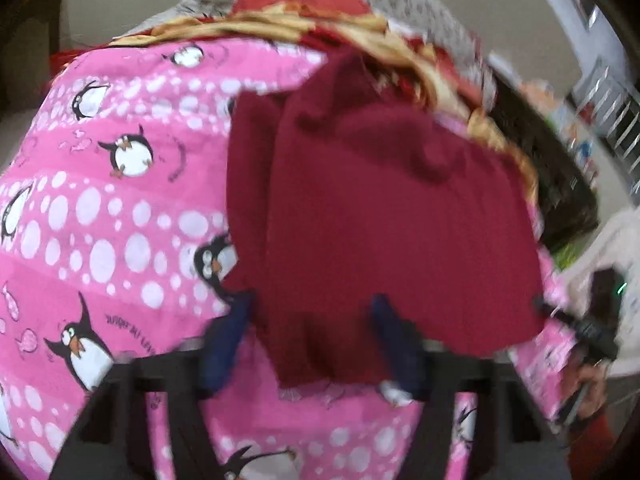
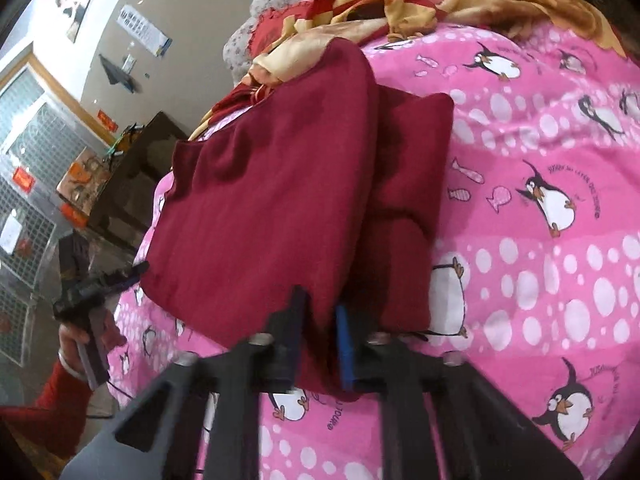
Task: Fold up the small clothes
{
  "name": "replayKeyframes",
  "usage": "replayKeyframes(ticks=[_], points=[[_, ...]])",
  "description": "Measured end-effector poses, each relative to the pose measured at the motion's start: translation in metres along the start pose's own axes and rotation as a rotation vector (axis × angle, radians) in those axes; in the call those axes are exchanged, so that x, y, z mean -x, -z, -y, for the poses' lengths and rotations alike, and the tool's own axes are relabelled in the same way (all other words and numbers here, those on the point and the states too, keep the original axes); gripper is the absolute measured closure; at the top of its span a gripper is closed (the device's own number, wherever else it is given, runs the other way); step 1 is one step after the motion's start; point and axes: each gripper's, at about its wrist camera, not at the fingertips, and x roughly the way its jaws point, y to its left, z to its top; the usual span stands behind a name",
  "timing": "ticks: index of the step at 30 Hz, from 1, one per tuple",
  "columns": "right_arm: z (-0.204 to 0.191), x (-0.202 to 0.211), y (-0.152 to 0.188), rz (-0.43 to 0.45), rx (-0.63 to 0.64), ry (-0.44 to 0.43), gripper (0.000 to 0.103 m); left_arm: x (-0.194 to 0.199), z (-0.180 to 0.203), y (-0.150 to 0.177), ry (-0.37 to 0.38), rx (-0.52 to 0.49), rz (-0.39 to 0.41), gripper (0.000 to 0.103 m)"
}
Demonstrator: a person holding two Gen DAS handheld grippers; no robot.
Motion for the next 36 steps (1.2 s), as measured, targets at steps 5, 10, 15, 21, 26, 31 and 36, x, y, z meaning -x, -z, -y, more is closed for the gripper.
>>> replayKeyframes(ticks=[5, 10, 15, 21, 26, 31, 36], points=[[-0.01, 0.021, -0.002, 0.029, 0.04, -0.003, 0.071, 0.013, -0.008, 0.002, 0.05, -0.016, -0.011, 0.084], [-0.015, 0.035, 0.005, 0.014, 0.068, -0.013, 0.071, 0.035, 0.004, 0.011, 0.067, -0.166, -0.014, 0.09], [0.01, 0.013, 0.024, -0.071, 0.003, 0.028, 0.071, 0.016, -0.011, 0.027, 0.066, -0.116, -0.066, 0.089], [-0.002, 0.033, 0.01, -0.012, 0.039, 0.113, 0.063, 0.026, -0.009, 0.018, 0.038, -0.089, -0.024, 0.071], [-0.021, 0.05, -0.025, 0.102, 0.097, 0.141, 0.059, 0.042, 0.001, -0.004, -0.004, -0.101, 0.079, 0.054], [-0.045, 0.006, -0.07, 0.11, 0.164, 0.152, 0.058, 0.024, 0.018, -0.047, -0.027, -0.073, 0.143, 0.051], [-0.05, -0.045, -0.107, 0.08, 0.171, 0.208, 0.058, -0.014, 0.016, -0.096, -0.114, 0.028, 0.158, 0.051]])
